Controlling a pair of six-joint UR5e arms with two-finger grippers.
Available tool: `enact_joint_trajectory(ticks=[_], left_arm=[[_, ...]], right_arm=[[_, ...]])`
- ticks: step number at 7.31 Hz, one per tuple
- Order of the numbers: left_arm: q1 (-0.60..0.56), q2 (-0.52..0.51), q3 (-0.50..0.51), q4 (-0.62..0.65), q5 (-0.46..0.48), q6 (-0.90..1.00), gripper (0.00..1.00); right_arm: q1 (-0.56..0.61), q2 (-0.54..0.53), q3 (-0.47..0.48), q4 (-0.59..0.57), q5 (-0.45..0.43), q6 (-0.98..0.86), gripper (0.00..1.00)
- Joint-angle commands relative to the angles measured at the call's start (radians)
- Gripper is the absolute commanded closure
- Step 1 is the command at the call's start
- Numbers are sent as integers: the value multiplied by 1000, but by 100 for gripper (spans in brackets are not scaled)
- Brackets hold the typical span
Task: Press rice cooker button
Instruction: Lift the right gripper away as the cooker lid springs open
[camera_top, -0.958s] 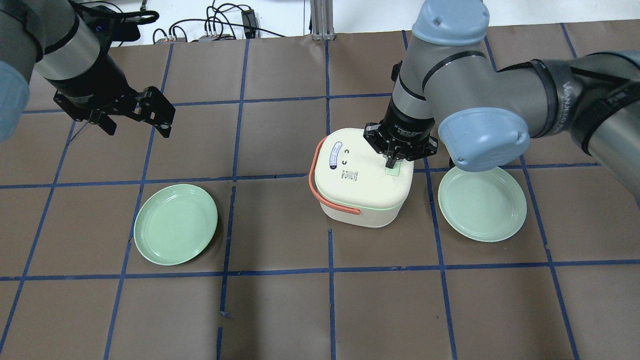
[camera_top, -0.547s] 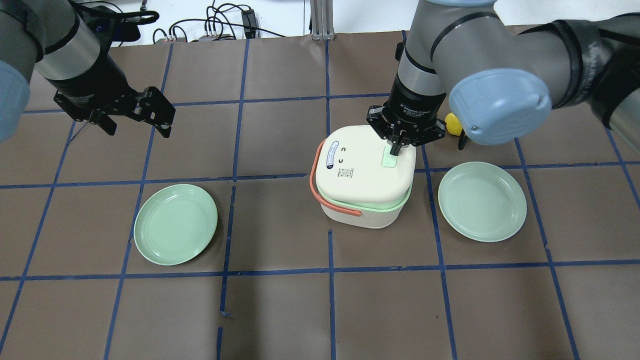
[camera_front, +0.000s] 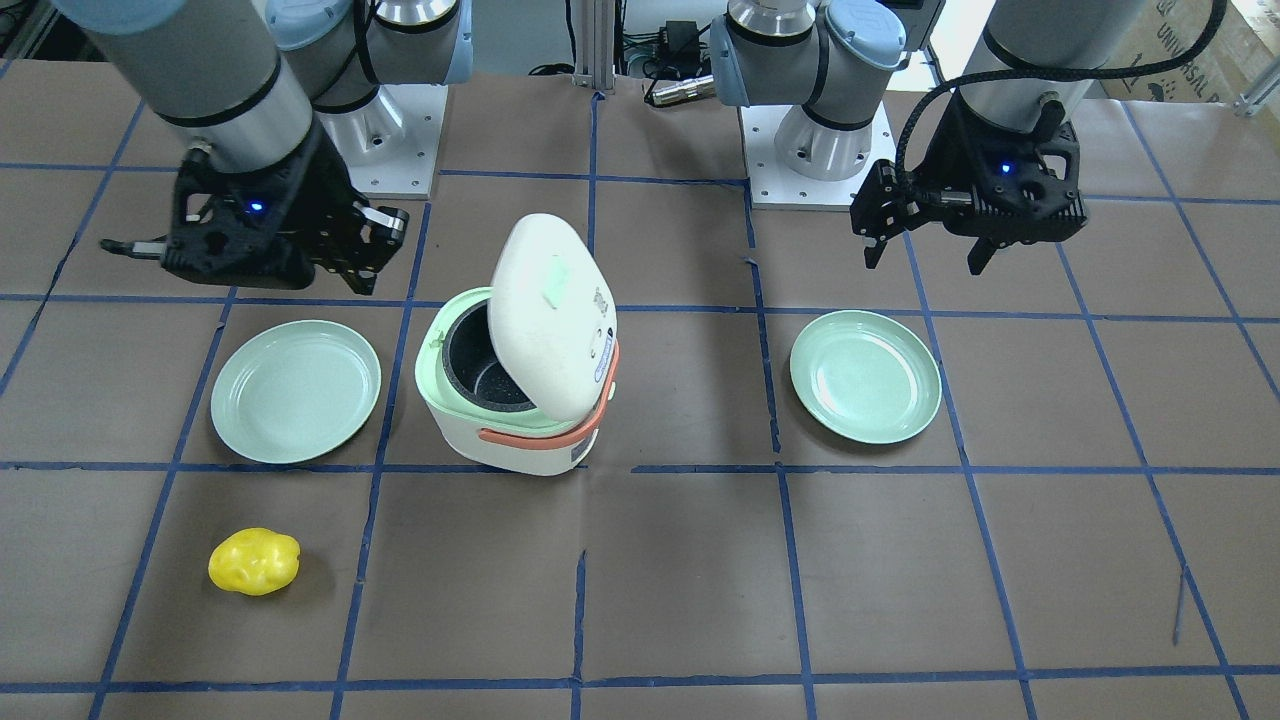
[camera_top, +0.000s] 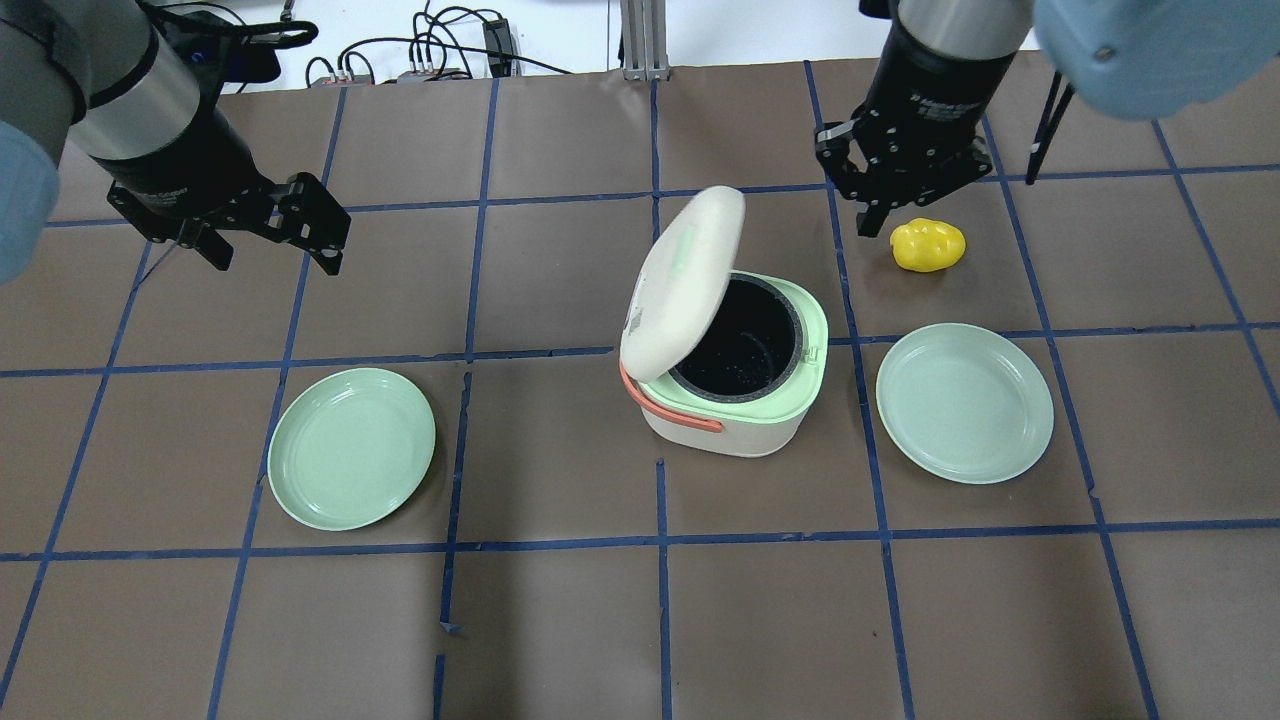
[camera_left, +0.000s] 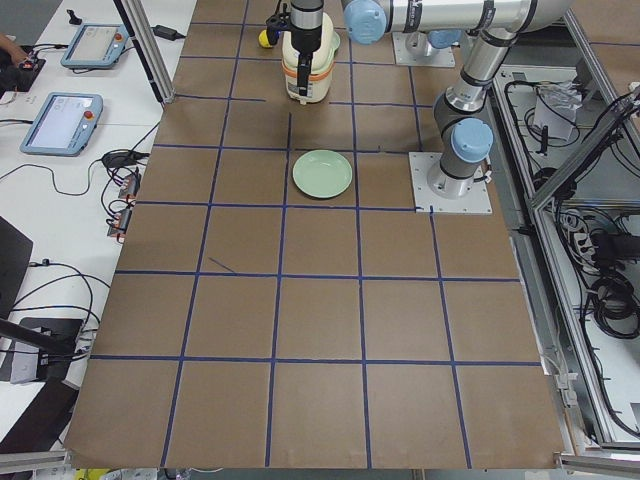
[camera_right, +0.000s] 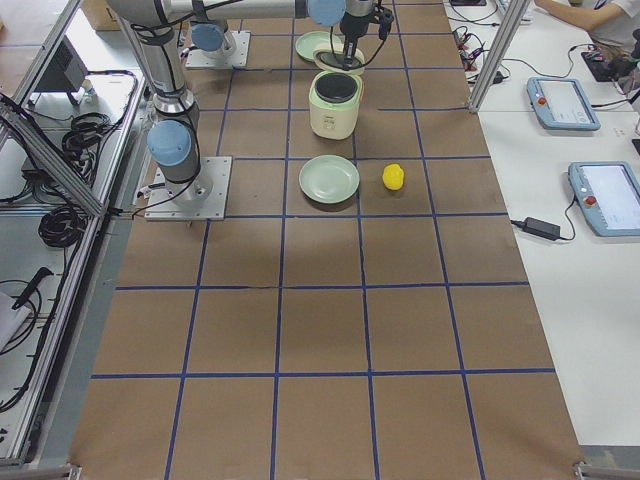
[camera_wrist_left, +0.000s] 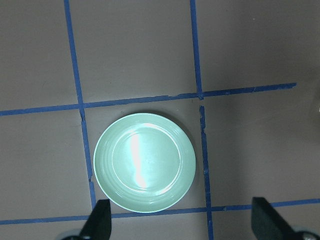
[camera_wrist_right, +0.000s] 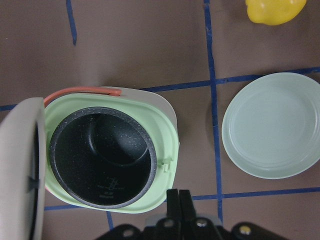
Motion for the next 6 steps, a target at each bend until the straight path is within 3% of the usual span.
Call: enact_joint_trajectory(ticks=[1, 2, 5, 6], left_arm=[[0, 0, 0, 0, 0, 0, 0], [0, -1, 0, 0, 0, 0, 0], [0, 0, 0, 0, 0, 0, 0], [0, 0, 0, 0, 0, 0, 0]], right_arm=[[-60, -23, -65, 51, -115, -193, 43], [-67, -50, -71, 53, -119, -204, 4], [-55, -43, -51, 47, -76, -144, 0], [-55, -25, -51, 44, 15, -138, 0]])
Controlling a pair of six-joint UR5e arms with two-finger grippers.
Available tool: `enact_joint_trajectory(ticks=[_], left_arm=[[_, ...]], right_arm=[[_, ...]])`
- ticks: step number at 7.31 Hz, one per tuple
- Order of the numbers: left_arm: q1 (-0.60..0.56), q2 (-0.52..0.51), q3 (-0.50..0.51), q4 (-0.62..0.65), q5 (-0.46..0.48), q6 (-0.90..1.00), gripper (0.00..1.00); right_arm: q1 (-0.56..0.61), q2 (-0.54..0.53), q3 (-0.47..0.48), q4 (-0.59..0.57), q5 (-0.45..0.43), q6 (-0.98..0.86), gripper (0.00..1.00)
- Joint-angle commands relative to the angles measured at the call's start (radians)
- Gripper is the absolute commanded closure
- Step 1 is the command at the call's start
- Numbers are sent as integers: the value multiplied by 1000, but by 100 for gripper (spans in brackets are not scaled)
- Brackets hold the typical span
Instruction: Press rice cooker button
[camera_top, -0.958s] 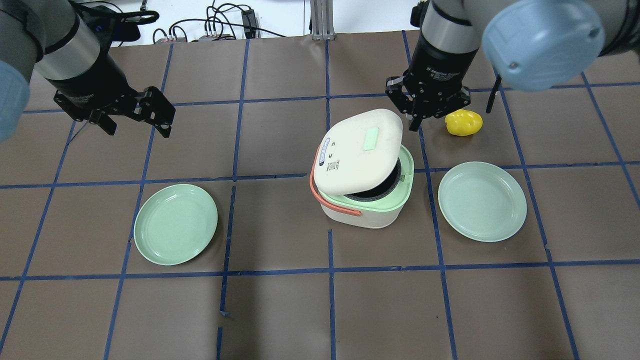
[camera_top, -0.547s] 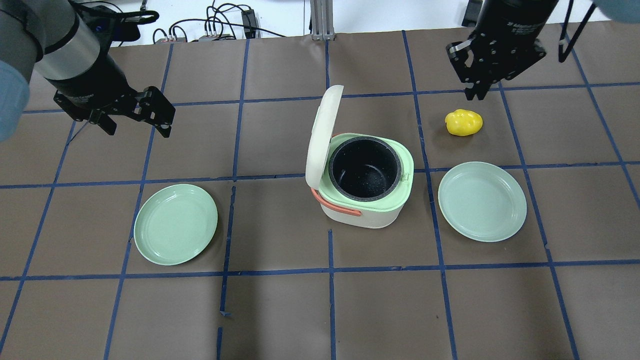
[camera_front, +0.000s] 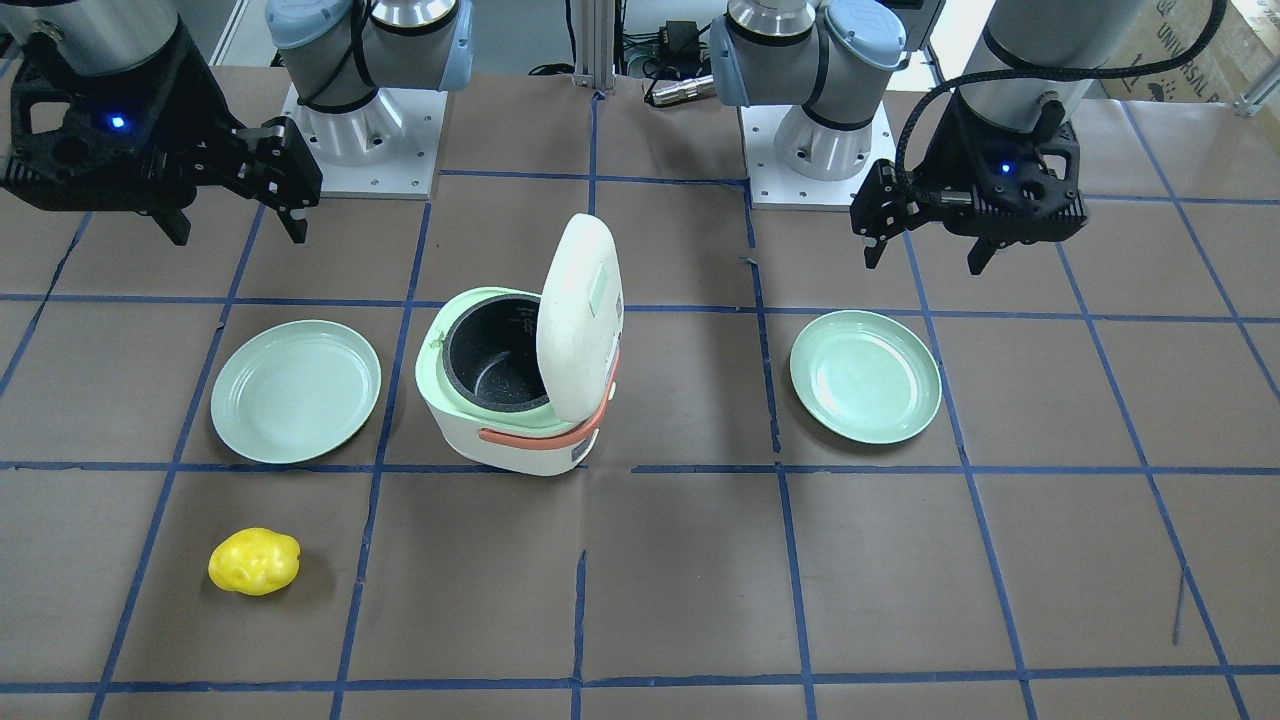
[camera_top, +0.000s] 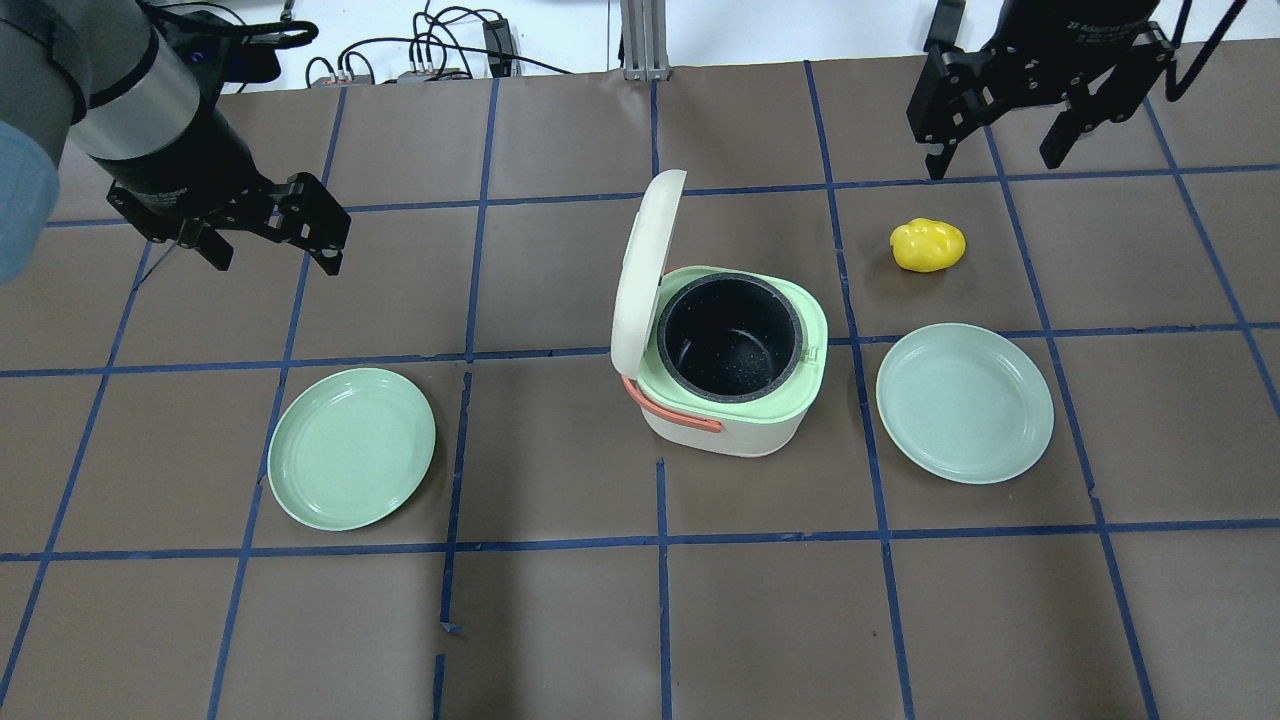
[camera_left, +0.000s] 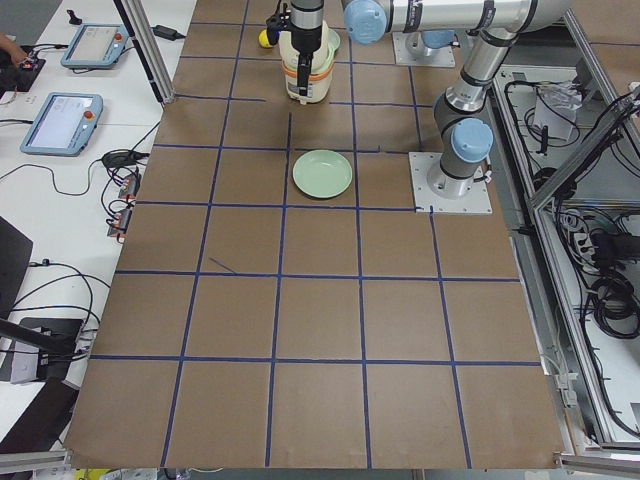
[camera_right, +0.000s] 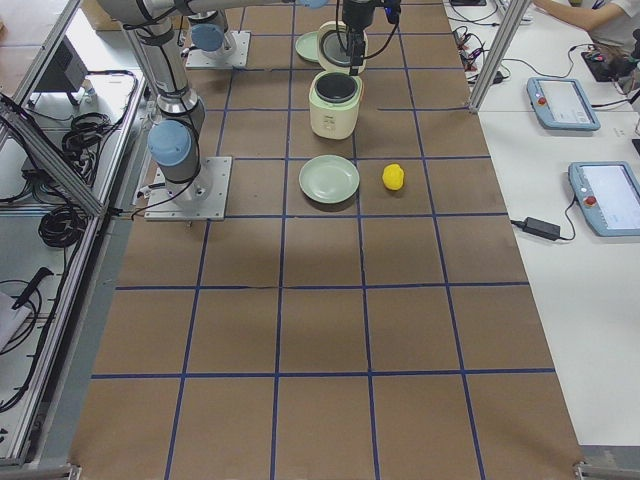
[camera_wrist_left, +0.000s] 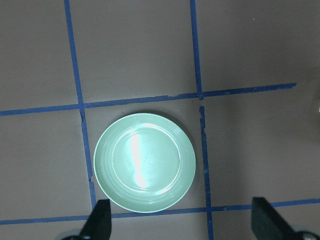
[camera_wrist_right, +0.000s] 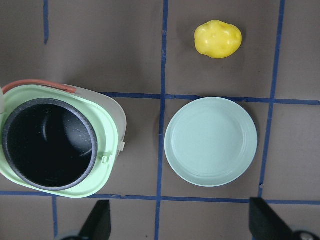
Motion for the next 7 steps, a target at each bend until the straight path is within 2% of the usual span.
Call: enact_joint_trajectory(ticks=[1, 3, 5, 7], left_arm=[[0, 0, 0, 0, 0, 0, 0], [0, -1, 0, 0, 0, 0, 0], [0, -1, 0, 0, 0, 0, 0], [0, 0, 0, 0, 0, 0, 0]], right_arm=[[3, 19, 4, -6, 76, 37, 0], [2, 18, 9, 2, 43, 46, 0], [3, 10, 20, -9, -2, 161, 0], [3, 5, 26, -17, -7, 160, 0]])
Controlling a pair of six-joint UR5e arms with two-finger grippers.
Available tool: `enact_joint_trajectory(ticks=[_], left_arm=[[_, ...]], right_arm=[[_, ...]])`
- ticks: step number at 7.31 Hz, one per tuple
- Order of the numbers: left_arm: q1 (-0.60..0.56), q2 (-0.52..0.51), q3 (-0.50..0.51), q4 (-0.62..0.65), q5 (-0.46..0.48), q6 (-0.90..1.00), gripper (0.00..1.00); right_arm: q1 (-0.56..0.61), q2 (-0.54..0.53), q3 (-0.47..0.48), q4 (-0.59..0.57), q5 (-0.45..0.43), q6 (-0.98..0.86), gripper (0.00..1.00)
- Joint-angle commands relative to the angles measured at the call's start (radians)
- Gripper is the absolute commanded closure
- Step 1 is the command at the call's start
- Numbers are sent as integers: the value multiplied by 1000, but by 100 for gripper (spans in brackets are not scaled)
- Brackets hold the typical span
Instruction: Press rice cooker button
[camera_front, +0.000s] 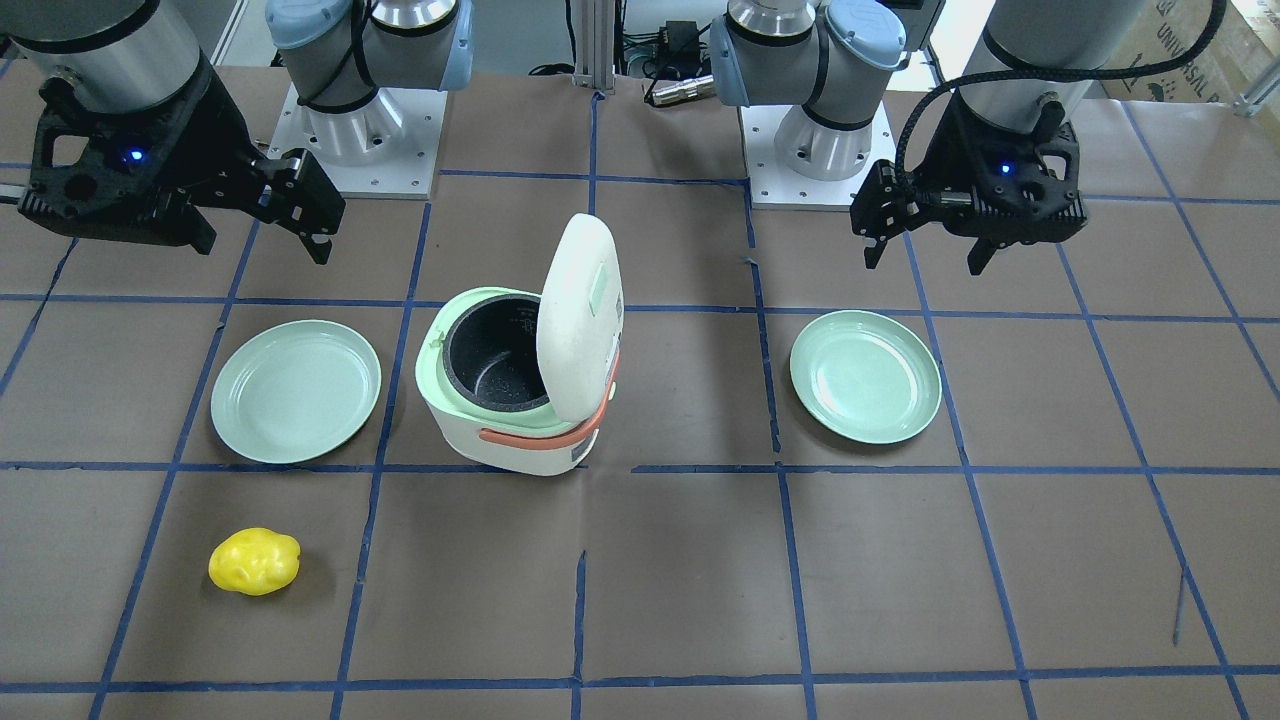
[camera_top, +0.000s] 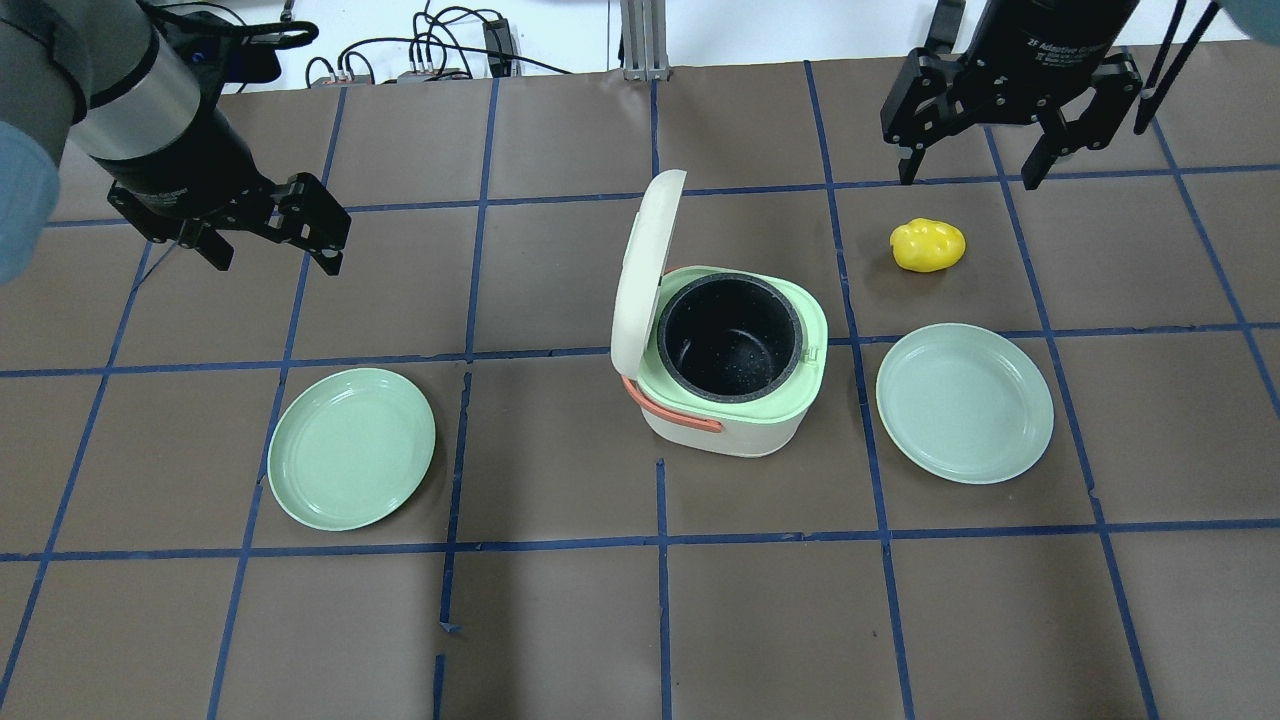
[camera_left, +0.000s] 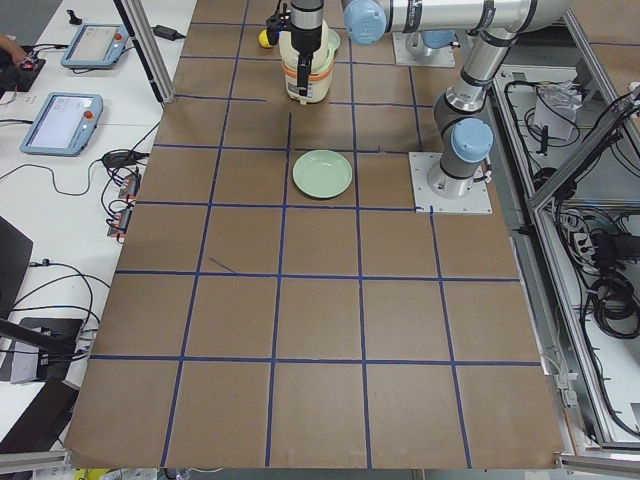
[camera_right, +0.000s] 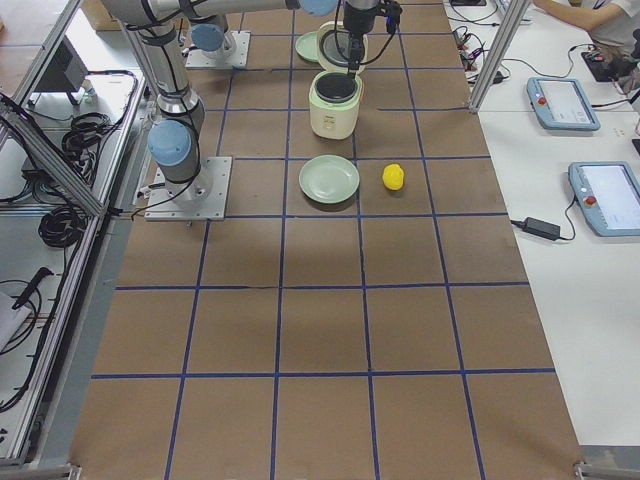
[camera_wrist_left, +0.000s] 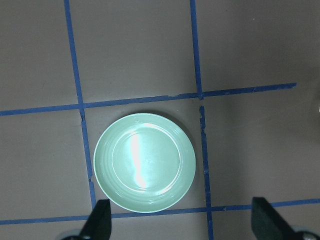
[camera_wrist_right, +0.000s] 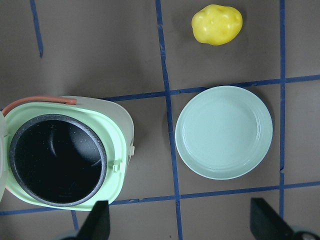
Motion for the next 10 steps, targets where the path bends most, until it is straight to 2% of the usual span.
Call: enact_joint_trajectory(ticks=[1, 10], left_arm=[[0, 0, 0, 0, 0, 0, 0], [0, 0, 0, 0, 0, 0, 0]], right_arm=[[0, -4, 5, -4, -13, 12, 0], [8, 7, 8, -7, -10, 21, 0]])
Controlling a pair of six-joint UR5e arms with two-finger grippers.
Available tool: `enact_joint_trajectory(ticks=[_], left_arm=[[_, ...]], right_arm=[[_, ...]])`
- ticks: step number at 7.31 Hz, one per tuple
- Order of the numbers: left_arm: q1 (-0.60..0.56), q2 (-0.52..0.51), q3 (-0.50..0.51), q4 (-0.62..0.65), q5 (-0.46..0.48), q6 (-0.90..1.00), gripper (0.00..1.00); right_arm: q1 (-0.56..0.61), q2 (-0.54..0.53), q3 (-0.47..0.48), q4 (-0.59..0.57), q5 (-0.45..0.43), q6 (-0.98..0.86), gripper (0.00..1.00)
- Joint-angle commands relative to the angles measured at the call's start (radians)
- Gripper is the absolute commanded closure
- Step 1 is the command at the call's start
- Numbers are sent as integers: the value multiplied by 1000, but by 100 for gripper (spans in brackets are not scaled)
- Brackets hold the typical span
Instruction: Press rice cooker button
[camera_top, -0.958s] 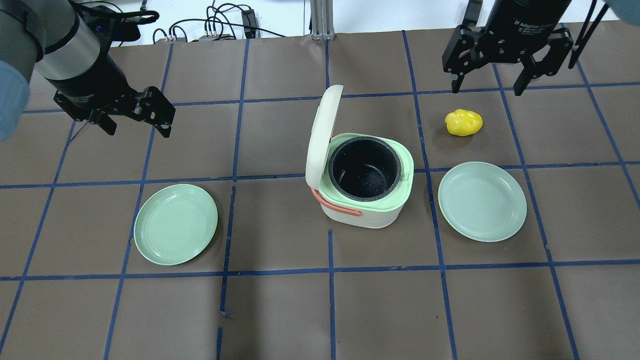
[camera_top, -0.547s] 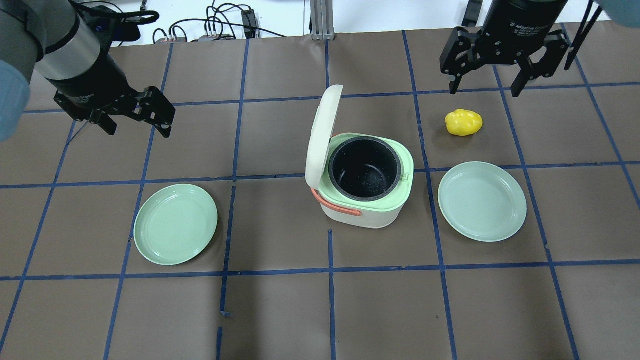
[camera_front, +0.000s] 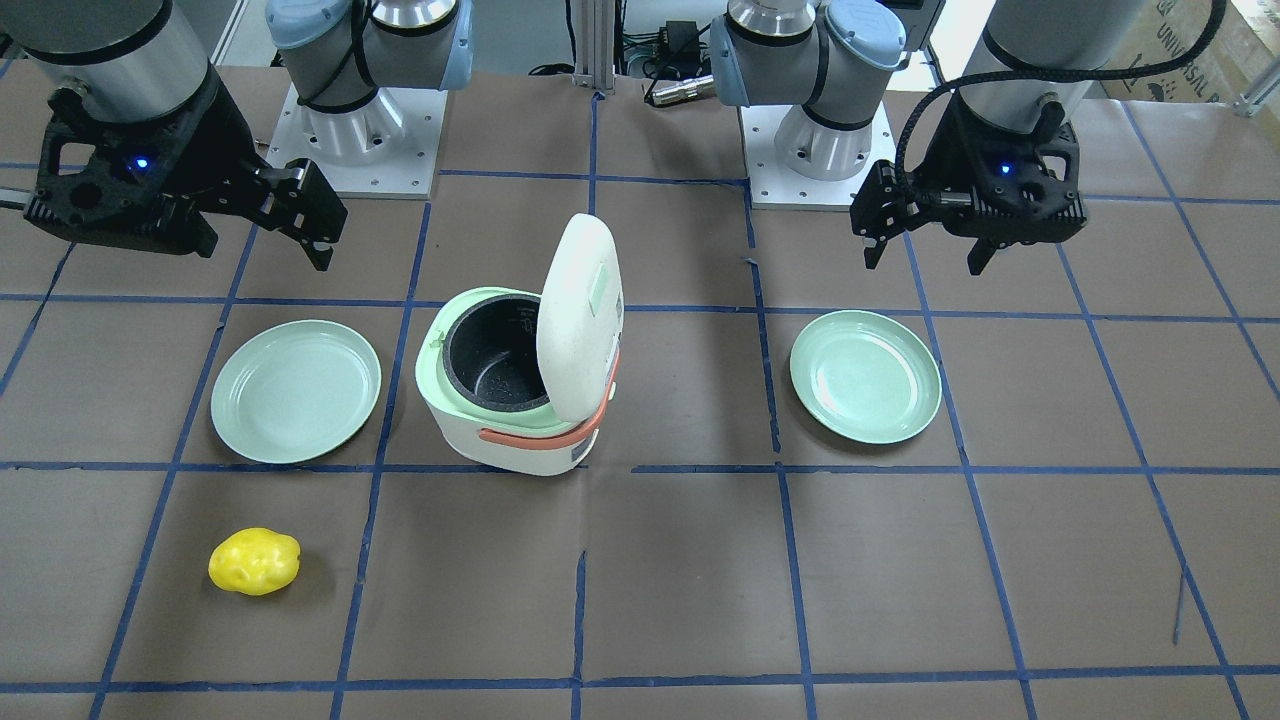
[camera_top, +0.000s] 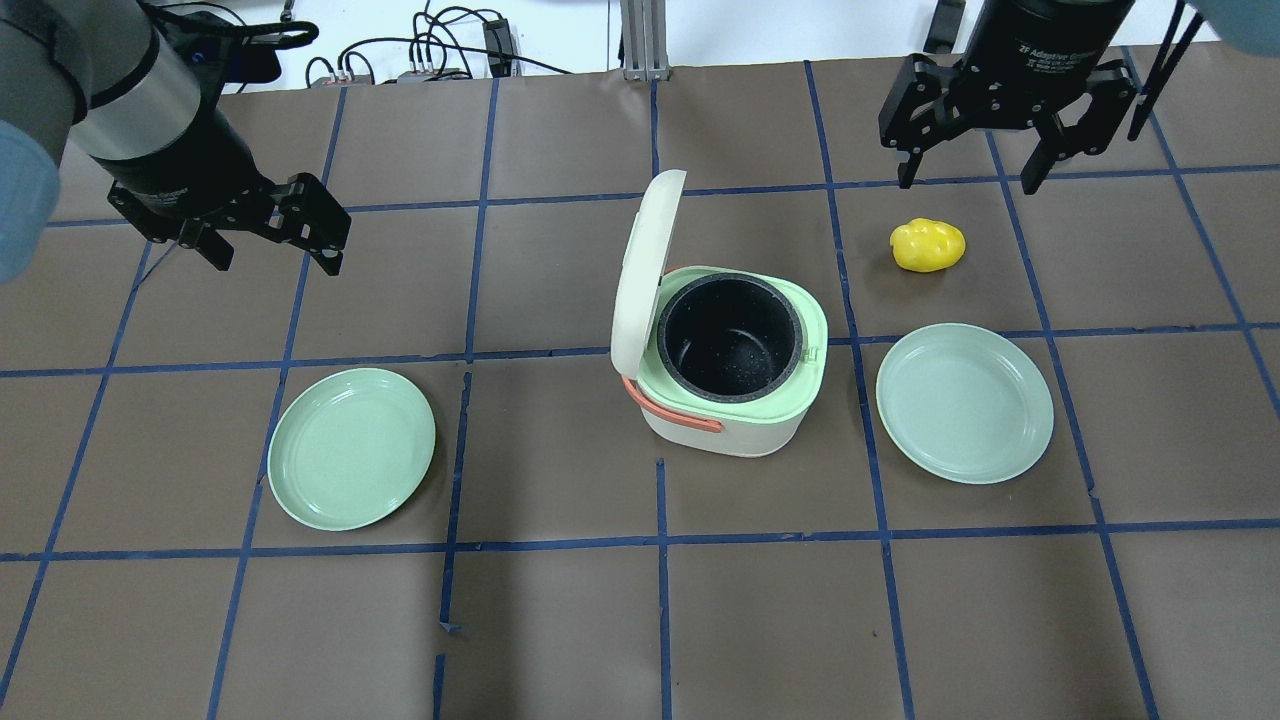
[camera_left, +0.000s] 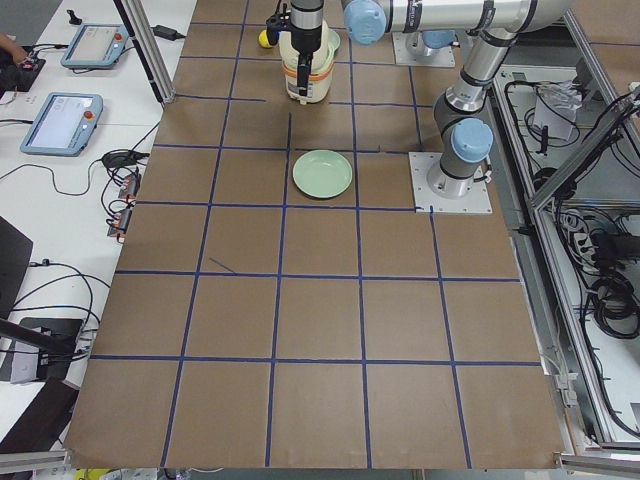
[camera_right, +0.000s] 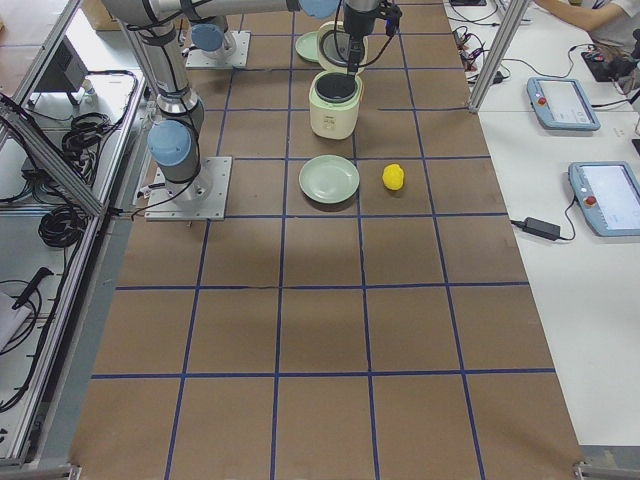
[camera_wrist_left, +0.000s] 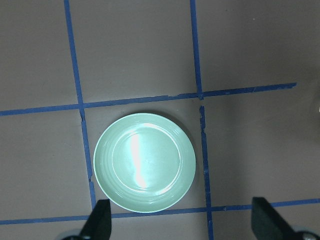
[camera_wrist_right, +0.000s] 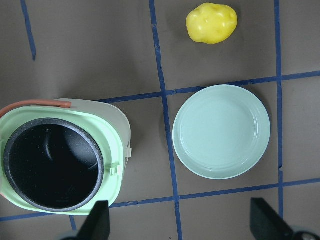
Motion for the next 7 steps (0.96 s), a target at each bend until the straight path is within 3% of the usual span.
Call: enact_joint_trajectory(ticks=[1, 7], left_arm=[[0, 1, 0, 0, 0, 0, 0], [0, -1, 0, 0, 0, 0, 0]], right_arm=[[0, 1, 1, 0, 0, -2, 0], [0, 1, 3, 0, 1, 5, 0]])
